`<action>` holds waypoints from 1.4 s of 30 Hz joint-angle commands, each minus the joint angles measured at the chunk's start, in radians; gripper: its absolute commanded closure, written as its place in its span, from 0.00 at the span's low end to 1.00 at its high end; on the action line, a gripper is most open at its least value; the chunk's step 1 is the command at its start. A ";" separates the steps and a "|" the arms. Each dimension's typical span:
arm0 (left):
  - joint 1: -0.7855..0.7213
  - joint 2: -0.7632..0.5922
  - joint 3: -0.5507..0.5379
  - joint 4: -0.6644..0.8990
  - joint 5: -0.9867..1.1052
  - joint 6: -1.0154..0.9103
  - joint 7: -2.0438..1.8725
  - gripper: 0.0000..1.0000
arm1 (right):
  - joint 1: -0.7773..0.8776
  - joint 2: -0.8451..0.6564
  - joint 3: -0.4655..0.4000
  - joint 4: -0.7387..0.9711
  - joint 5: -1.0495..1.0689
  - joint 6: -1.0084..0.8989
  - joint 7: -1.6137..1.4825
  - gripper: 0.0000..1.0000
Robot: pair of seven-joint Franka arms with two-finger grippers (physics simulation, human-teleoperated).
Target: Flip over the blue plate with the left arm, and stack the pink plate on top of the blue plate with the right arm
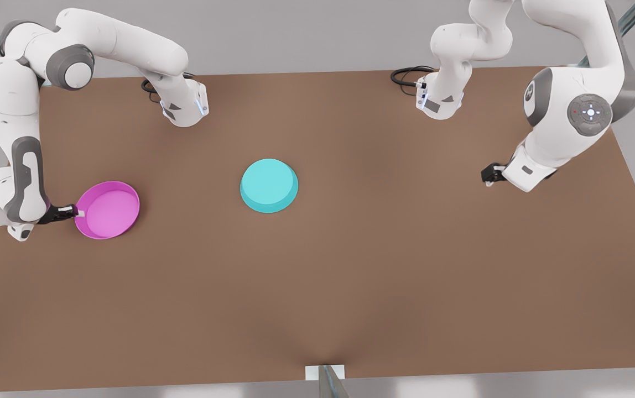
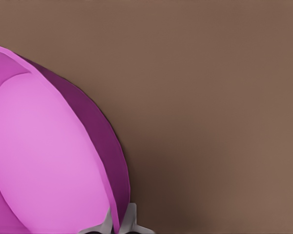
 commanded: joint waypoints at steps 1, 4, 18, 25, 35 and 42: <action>-0.014 0.001 0.000 0.000 0.001 0.000 -0.001 0.00 | 0.000 -0.005 0.001 -0.002 -0.002 0.002 0.002 0.79; -0.017 0.023 -0.012 -0.001 0.003 0.002 -0.028 0.00 | 0.000 -0.038 0.013 -0.003 0.007 0.000 0.002 0.79; -0.020 0.023 -0.043 0.046 0.032 -0.006 -0.070 0.00 | 0.557 -0.165 0.028 0.063 0.013 -0.122 0.339 0.79; -0.020 0.023 -0.046 0.046 0.032 -0.005 -0.065 0.00 | 0.702 -0.179 0.136 0.080 0.012 -0.162 0.339 0.79; -0.020 0.029 -0.046 0.041 0.033 -0.005 -0.064 0.00 | 0.909 -0.168 0.140 0.076 0.032 -0.270 0.397 0.79; -0.022 0.048 -0.048 0.018 0.033 -0.003 -0.067 0.00 | 0.945 -0.153 0.140 0.046 0.081 -0.302 0.391 0.79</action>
